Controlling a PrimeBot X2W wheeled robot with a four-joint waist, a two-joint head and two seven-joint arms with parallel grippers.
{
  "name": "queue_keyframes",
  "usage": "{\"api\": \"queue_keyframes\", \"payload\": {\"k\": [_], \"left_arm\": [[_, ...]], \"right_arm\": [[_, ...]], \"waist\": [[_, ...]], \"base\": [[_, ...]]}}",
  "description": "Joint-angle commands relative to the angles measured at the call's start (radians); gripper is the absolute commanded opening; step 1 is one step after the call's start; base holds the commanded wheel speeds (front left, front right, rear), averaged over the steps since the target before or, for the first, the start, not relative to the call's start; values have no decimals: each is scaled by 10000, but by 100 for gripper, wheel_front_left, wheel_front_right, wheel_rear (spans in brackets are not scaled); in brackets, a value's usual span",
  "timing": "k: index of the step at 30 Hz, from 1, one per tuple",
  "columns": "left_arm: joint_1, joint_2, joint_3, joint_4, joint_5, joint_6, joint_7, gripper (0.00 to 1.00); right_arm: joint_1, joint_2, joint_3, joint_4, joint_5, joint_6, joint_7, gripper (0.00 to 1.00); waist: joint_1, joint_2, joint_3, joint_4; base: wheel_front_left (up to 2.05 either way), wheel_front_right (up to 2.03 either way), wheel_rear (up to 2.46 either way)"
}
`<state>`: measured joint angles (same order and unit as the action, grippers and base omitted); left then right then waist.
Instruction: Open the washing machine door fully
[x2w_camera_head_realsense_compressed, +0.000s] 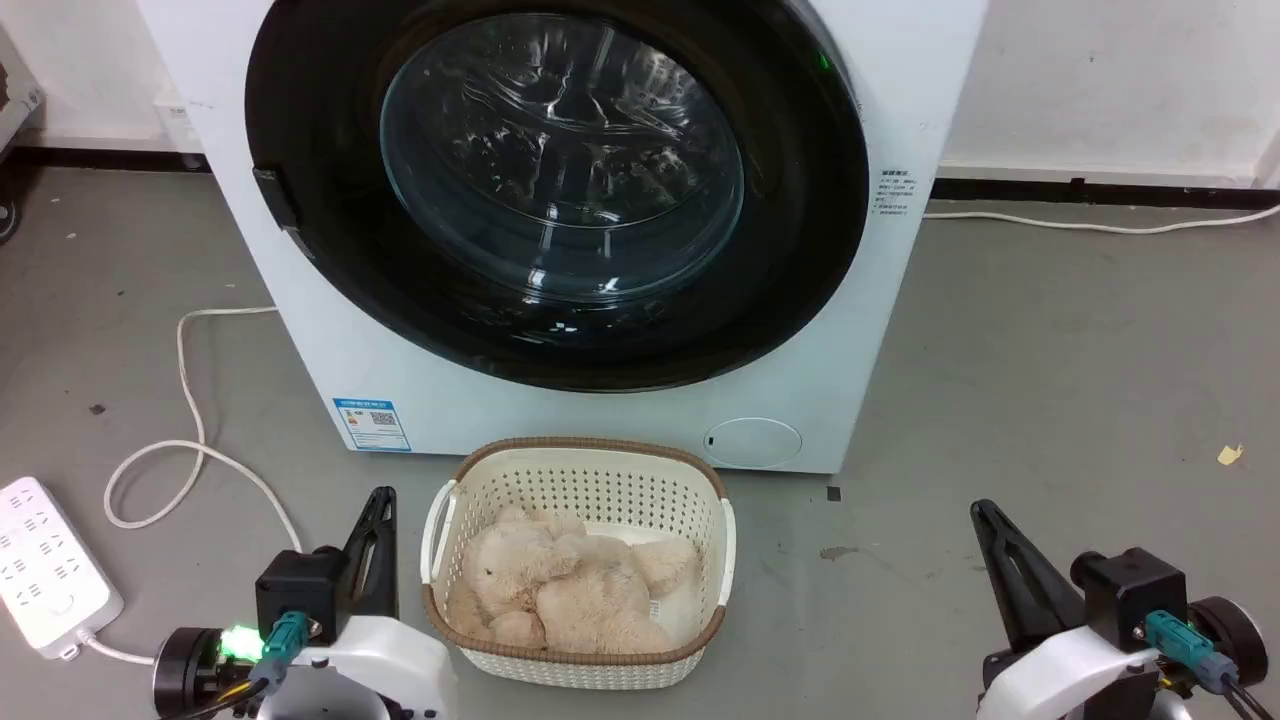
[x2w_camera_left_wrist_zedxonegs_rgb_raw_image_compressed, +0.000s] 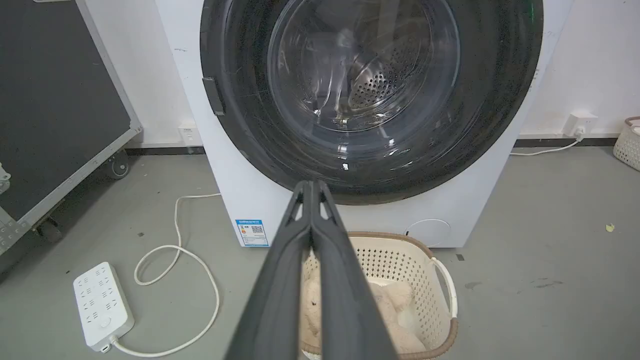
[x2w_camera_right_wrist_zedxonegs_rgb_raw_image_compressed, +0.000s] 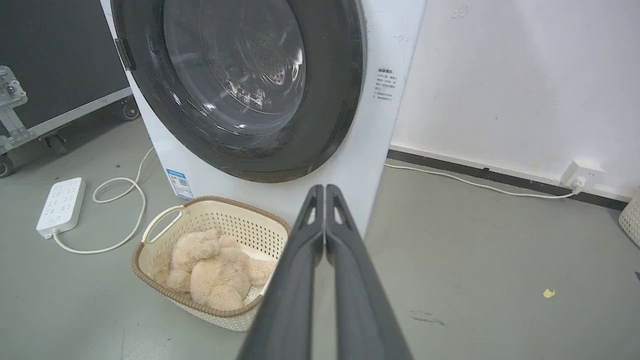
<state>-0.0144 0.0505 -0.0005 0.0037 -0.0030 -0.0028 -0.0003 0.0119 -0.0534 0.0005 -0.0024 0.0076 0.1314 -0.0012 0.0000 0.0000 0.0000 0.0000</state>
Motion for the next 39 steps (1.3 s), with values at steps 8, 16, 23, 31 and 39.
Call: {"api": "queue_keyframes", "payload": {"k": [8,16,23,31,39], "left_arm": [[144,-3,5,-37,30,28,3,0],[144,-3,5,-37,30,28,3,0],[144,-3,5,-37,30,28,3,0],[144,-3,5,-37,30,28,3,0],[144,-3,5,-37,30,28,3,0]], "right_arm": [[-119,32,-5,24,-76,-7,12,0],[-119,32,-5,24,-76,-7,12,0],[-119,32,-5,24,-76,-7,12,0],[-119,32,-5,24,-76,-7,12,0],[-119,32,-5,24,-76,-7,12,0]], "waist": [[0,0,0,0],[0,0,0,0],[0,0,0,0],[0,0,0,0],[0,0,0,0]], "base": [[0,0,0],[0,0,0],[0,0,0],[0,0,0],[0,0,0]]}}
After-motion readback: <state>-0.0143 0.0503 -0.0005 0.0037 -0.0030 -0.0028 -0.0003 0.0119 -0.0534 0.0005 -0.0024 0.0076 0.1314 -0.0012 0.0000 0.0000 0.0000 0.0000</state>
